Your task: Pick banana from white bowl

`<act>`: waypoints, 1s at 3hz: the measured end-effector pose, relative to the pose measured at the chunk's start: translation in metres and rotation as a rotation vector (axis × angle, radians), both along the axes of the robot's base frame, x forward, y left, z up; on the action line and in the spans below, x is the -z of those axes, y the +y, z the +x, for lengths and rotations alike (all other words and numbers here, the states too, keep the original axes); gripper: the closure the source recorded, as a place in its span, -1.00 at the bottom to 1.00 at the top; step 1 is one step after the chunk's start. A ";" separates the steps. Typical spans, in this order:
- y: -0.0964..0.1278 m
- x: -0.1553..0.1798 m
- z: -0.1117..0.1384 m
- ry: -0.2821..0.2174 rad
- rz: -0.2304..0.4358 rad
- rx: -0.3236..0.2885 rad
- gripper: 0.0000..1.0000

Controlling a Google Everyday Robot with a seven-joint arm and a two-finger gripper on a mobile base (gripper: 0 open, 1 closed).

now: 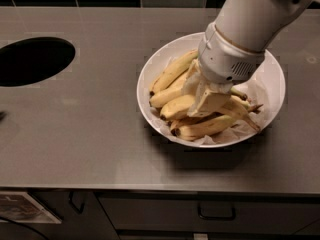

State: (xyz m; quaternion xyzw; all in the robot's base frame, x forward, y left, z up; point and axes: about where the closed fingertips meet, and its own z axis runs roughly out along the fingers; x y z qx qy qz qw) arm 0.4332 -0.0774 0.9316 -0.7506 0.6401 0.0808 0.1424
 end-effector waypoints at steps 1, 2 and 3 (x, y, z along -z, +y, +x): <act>-0.001 -0.033 -0.008 -0.085 0.015 -0.010 1.00; -0.010 -0.075 -0.021 -0.195 0.045 -0.009 1.00; -0.027 -0.109 -0.037 -0.312 0.093 0.027 1.00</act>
Offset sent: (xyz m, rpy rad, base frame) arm -0.0363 -0.0276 0.1188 0.0780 -0.3032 0.0078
